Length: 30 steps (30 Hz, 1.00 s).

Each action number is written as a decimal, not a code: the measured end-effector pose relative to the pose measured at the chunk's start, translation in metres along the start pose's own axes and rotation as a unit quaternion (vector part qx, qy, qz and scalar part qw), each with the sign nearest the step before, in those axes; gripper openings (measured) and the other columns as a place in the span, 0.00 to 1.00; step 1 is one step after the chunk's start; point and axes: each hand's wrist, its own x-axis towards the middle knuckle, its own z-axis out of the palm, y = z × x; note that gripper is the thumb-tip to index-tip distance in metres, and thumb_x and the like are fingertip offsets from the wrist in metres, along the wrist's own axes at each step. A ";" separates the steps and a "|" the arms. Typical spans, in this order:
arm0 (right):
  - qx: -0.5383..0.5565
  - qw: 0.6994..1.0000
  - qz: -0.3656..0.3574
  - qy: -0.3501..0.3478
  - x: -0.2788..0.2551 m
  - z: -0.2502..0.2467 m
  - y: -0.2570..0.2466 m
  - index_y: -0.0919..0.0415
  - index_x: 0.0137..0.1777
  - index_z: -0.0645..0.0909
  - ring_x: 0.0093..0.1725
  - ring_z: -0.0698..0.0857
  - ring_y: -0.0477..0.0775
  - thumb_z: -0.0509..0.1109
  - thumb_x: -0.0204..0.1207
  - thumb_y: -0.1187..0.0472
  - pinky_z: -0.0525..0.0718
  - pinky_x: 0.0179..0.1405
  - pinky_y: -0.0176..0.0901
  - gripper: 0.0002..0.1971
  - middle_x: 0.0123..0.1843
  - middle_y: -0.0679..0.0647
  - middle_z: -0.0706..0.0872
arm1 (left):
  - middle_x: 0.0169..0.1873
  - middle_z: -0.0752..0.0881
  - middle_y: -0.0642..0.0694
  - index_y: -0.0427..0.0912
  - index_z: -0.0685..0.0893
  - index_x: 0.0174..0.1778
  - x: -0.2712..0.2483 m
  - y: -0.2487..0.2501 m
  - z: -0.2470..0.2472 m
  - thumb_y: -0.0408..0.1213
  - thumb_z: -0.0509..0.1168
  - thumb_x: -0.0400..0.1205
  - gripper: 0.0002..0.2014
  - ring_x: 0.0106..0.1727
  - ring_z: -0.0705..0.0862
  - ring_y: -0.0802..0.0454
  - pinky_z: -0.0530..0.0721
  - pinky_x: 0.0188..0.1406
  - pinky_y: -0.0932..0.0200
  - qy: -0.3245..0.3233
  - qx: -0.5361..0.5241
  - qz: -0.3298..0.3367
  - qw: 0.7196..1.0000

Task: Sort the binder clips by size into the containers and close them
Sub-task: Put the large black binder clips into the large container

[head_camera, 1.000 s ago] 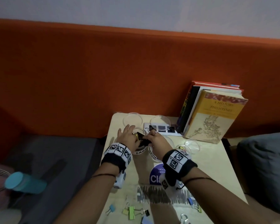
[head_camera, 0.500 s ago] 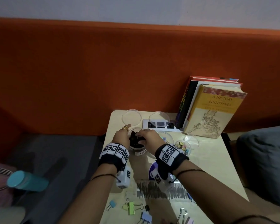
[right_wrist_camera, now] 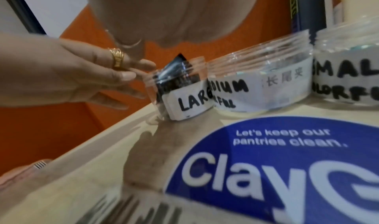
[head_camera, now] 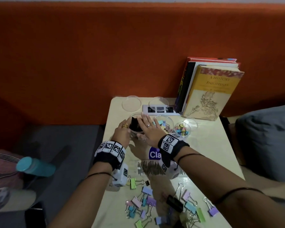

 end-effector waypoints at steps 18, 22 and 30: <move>-0.014 0.996 0.058 -0.062 0.017 -0.024 -0.008 0.61 0.75 0.67 0.68 0.77 0.65 0.52 0.84 0.58 0.76 0.66 0.53 0.21 0.71 0.65 0.77 | 0.84 0.46 0.50 0.50 0.46 0.83 -0.017 0.018 -0.011 0.28 0.53 0.81 0.36 0.76 0.65 0.42 0.74 0.69 0.46 -0.120 0.238 -0.058 0.962; 0.060 0.995 0.076 -0.017 0.030 -0.035 -0.009 0.64 0.66 0.79 0.65 0.78 0.65 0.64 0.78 0.65 0.76 0.65 0.50 0.17 0.64 0.67 0.83 | 0.81 0.56 0.46 0.53 0.56 0.82 -0.012 0.020 -0.015 0.29 0.52 0.80 0.32 0.72 0.70 0.37 0.73 0.68 0.44 -0.112 0.204 -0.085 0.969; 0.215 0.952 0.115 0.186 0.029 -0.021 0.000 0.65 0.54 0.87 0.53 0.86 0.63 0.69 0.75 0.68 0.81 0.56 0.46 0.10 0.51 0.66 0.90 | 0.82 0.56 0.48 0.44 0.61 0.81 -0.005 0.025 -0.024 0.29 0.55 0.81 0.29 0.75 0.66 0.41 0.70 0.72 0.46 -0.109 0.207 -0.051 0.971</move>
